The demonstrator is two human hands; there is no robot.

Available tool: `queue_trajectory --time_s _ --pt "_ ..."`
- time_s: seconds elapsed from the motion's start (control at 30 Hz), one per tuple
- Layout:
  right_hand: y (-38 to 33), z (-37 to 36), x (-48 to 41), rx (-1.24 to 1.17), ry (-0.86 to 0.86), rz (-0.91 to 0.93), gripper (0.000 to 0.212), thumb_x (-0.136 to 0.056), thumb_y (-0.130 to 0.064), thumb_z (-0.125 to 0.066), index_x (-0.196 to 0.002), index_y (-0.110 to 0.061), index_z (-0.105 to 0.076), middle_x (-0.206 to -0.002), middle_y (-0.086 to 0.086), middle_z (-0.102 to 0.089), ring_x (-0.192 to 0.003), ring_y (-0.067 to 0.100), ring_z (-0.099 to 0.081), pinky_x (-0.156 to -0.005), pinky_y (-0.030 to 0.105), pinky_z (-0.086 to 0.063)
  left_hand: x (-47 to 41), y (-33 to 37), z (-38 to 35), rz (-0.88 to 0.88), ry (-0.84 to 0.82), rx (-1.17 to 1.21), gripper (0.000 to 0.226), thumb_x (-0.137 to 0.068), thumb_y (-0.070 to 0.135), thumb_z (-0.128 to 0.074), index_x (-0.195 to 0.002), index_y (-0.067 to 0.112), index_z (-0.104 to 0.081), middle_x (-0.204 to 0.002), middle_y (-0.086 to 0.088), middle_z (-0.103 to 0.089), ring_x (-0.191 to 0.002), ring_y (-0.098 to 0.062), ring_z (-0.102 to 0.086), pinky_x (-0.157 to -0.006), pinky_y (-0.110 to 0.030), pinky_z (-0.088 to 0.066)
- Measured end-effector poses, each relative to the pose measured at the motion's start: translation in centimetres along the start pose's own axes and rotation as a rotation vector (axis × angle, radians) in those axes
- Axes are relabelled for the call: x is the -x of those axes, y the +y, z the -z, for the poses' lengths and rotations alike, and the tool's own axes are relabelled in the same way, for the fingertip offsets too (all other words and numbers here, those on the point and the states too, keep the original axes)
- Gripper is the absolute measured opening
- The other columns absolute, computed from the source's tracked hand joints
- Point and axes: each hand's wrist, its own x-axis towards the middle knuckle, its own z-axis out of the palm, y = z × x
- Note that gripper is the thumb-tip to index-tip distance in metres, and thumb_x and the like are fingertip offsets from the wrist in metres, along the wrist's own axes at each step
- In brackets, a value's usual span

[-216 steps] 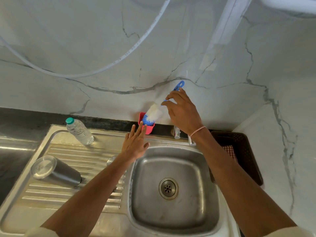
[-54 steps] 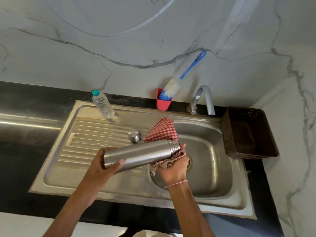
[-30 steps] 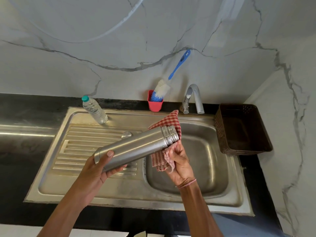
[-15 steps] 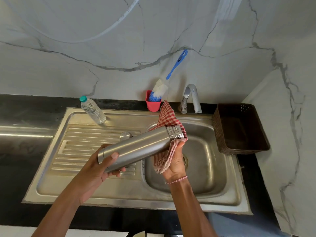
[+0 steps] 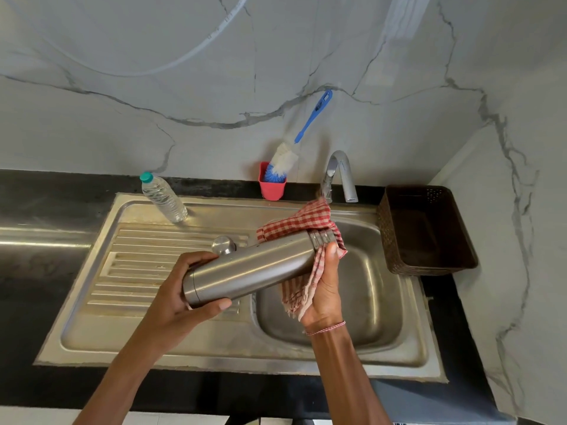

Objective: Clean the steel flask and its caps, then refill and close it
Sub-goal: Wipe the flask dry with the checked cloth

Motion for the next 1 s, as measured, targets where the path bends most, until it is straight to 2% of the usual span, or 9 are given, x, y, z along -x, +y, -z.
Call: queue_trajectory --time_s 0.13,0.3,0.4,0.53,0.6,0.73,0.8,0.9,1.0 --pt "-0.1 0.2 0.1 -0.019 0.014 0.002 0.112 -0.067 -0.042 -0.095 -0.155 -0.007 -0.037 -0.157 0.027 -0.038 -0.14 0.044 -0.045 -0.113 0.055 -0.042 -0.1 -0.3 0.2 0.08 -0.024 -0.009 0.073 -0.059 0.045 -0.088 -0.126 0.034 -0.06 -0.118 0.011 -0.065 -0.104 -0.014 -0.067 -0.073 -0.027 -0.062" --pt "-0.5 0.7 0.6 -0.037 -0.009 -0.019 0.122 -0.057 -0.037 -0.101 -0.155 -0.005 -0.036 -0.148 0.025 -0.047 -0.137 0.044 -0.048 -0.111 0.054 -0.045 -0.1 0.6 -0.1 0.233 -0.141 0.103 0.079 -0.063 0.076 -0.082 -0.118 0.02 -0.069 -0.091 -0.018 -0.07 -0.064 -0.034 -0.066 -0.055 -0.034 -0.056" --pt "-0.6 1.0 0.6 -0.008 -0.024 -0.006 0.124 -0.058 -0.037 -0.1 -0.156 -0.003 -0.031 -0.156 0.029 -0.033 -0.145 0.048 -0.034 -0.119 0.059 -0.03 0.0 1.0 -1.0 0.446 -0.123 0.38 0.067 -0.08 0.069 -0.072 -0.118 0.015 -0.074 -0.083 -0.034 -0.063 -0.043 -0.027 -0.051 -0.037 -0.025 -0.041" --pt "-0.5 1.3 0.6 0.031 0.002 0.025 0.117 -0.065 -0.036 -0.097 -0.155 -0.001 -0.032 -0.158 0.034 -0.029 -0.143 0.051 -0.036 -0.119 0.062 -0.03 0.3 0.9 -1.5 0.68 -0.039 0.509 0.056 -0.089 0.054 -0.064 -0.12 0.009 -0.071 -0.085 -0.036 -0.062 -0.038 -0.022 -0.044 -0.034 -0.019 -0.034" --pt "-0.6 1.5 0.4 0.051 0.022 0.041 0.107 -0.07 -0.039 -0.094 -0.154 -0.004 -0.037 -0.155 0.034 -0.035 -0.141 0.051 -0.04 -0.118 0.065 -0.029 0.5 0.7 -1.9 0.611 -0.051 0.476 0.06 -0.086 0.06 -0.072 -0.123 0.013 -0.071 -0.093 -0.033 -0.066 -0.046 -0.022 -0.05 -0.039 -0.023 -0.04" --pt "-1.1 1.3 -0.2 0.069 0.074 0.072 0.091 -0.08 -0.04 -0.086 -0.153 -0.01 -0.041 -0.153 0.031 -0.042 -0.138 0.049 -0.046 -0.115 0.067 -0.033 0.7 -0.1 -2.5 0.27 -0.029 0.173 0.071 -0.063 0.066 -0.085 -0.122 0.029 -0.073 -0.104 -0.013 -0.071 -0.071 -0.03 -0.067 -0.056 -0.036 -0.055" --pt "-1.2 1.2 -0.3 0.035 0.098 0.069 0.086 -0.082 -0.041 -0.084 -0.151 -0.012 -0.044 -0.151 0.028 -0.045 -0.136 0.047 -0.049 -0.114 0.064 -0.036 0.5 -0.9 -2.4 0.051 0.03 -0.021 0.07 -0.066 0.053 -0.083 -0.131 0.034 -0.067 -0.114 0.005 -0.071 -0.093 -0.019 -0.072 -0.069 -0.031 -0.061" --pt "-1.1 1.3 -0.2 0.023 0.144 0.069 0.075 -0.085 -0.04 -0.082 -0.148 -0.014 -0.05 -0.149 0.024 -0.05 -0.134 0.043 -0.053 -0.114 0.061 -0.039 0.1 -2.0 -2.0 -0.34 0.053 -0.427 0.076 -0.073 0.05 -0.082 -0.143 0.034 -0.055 -0.135 0.017 -0.059 -0.121 -0.007 -0.061 -0.096 -0.019 -0.052" --pt "-1.0 1.6 -0.1 -0.003 0.149 0.077 0.076 -0.085 -0.037 -0.083 -0.149 -0.014 -0.049 -0.15 0.023 -0.049 -0.135 0.043 -0.052 -0.115 0.061 -0.037 -0.5 -2.2 -1.1 -0.325 -0.003 -0.477 0.087 -0.07 0.054 -0.083 -0.149 0.039 -0.049 -0.141 0.019 -0.054 -0.129 -0.005 -0.056 -0.103 -0.019 -0.048"
